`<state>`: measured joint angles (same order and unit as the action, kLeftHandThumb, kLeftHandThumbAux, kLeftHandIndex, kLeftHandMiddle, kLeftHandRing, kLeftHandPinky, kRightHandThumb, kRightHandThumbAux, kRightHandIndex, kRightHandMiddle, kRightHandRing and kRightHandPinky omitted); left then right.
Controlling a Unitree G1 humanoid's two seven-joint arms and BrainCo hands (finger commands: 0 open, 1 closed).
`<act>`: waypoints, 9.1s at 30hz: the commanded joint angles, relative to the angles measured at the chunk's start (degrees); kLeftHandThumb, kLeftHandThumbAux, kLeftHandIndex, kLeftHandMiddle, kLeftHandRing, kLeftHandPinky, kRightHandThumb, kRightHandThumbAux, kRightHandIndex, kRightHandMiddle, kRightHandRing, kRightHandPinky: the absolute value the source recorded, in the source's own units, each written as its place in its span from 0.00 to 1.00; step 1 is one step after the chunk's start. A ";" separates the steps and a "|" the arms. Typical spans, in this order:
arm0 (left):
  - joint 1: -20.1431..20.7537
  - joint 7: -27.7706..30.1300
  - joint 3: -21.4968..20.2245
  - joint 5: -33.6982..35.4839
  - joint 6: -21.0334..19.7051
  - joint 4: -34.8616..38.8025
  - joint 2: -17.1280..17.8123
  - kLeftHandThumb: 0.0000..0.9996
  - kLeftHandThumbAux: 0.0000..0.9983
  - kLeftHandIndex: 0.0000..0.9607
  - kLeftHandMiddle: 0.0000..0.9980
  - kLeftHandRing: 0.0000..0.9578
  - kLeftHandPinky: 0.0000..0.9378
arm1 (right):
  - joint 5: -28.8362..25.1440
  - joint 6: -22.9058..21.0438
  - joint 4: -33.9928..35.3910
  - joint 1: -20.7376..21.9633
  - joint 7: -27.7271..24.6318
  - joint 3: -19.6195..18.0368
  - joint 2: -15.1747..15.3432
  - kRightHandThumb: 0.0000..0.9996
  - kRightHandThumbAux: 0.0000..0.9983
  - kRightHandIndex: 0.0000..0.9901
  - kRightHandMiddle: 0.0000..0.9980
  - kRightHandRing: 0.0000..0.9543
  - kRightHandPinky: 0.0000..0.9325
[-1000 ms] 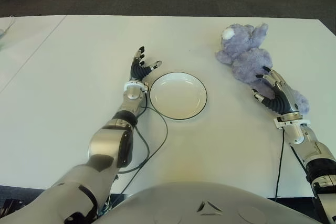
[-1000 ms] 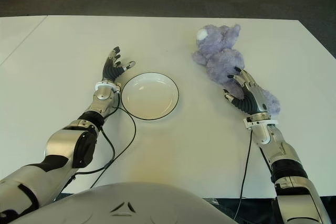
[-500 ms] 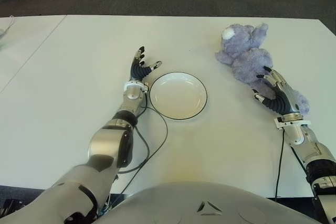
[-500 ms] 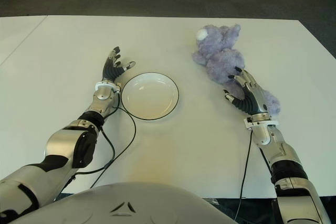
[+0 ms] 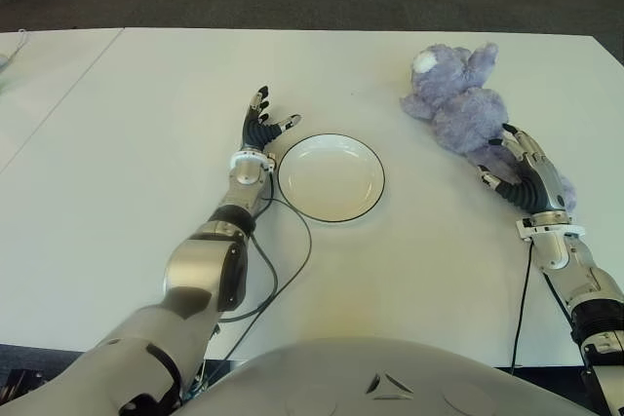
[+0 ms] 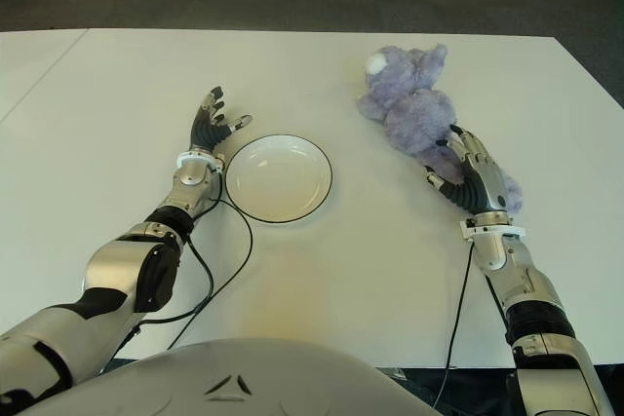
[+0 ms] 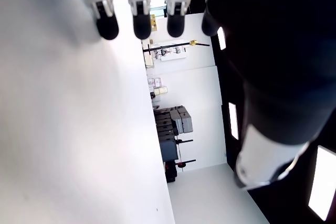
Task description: Put the doll into the plate.
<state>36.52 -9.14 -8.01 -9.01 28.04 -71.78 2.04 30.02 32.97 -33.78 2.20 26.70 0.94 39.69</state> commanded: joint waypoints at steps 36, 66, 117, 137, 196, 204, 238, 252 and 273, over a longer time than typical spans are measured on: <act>-9.66 0.99 0.56 -0.55 -7.28 -6.54 -2.09 0.00 0.78 0.04 0.05 0.06 0.11 | 1.57 -3.87 -5.69 -2.11 0.18 2.98 -2.71 0.51 0.47 0.17 0.01 0.07 0.22; -9.89 0.91 0.65 -0.61 -6.54 -6.45 -2.14 0.00 0.79 0.05 0.06 0.06 0.10 | -3.28 -1.15 -4.89 -2.19 -9.00 4.39 -2.03 0.71 0.70 0.42 0.40 0.47 0.59; -10.01 0.54 0.66 -0.47 -6.63 -6.29 -2.30 0.00 0.80 0.05 0.06 0.07 0.12 | -6.33 3.24 -6.15 -1.85 -10.18 2.90 -1.23 0.83 0.68 0.39 0.54 0.57 0.62; -10.49 1.17 0.31 -0.03 -5.88 -6.19 -2.15 0.00 0.81 0.06 0.07 0.08 0.13 | -9.02 4.55 10.23 -16.02 -14.78 -2.97 4.82 0.84 0.67 0.44 0.49 0.73 0.81; -10.10 0.50 1.22 -0.95 -5.77 -6.24 -1.93 0.00 0.78 0.06 0.07 0.08 0.11 | -1.85 -4.69 35.40 -12.68 -9.14 -16.24 -5.67 0.70 0.72 0.44 0.75 0.82 0.89; -10.05 0.43 1.27 -1.01 -5.84 -6.25 -1.89 0.00 0.78 0.05 0.06 0.07 0.11 | 0.22 -6.79 39.23 -10.90 -7.72 -18.07 -7.08 0.70 0.72 0.43 0.76 0.84 0.91; -9.63 1.43 0.45 -0.26 -6.42 -6.39 -2.35 0.00 0.82 0.06 0.07 0.08 0.12 | 10.25 -8.26 39.47 -1.41 2.65 -18.32 -7.18 0.69 0.72 0.44 0.86 0.90 0.91; -9.41 2.02 -0.18 0.41 -6.40 -6.41 -2.66 0.00 0.82 0.07 0.07 0.08 0.12 | 9.78 -5.24 40.24 5.02 3.72 -13.38 -8.19 0.70 0.72 0.44 0.86 0.90 0.91; -9.48 0.81 0.98 -0.86 -5.78 -6.35 -2.75 0.00 0.79 0.07 0.07 0.09 0.13 | 7.59 -0.63 40.87 9.59 2.42 -11.21 -9.37 0.71 0.72 0.44 0.85 0.90 0.92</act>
<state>36.66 -9.10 -7.96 -9.05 28.11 -71.75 1.87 38.72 31.79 6.62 10.97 29.90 -11.02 31.25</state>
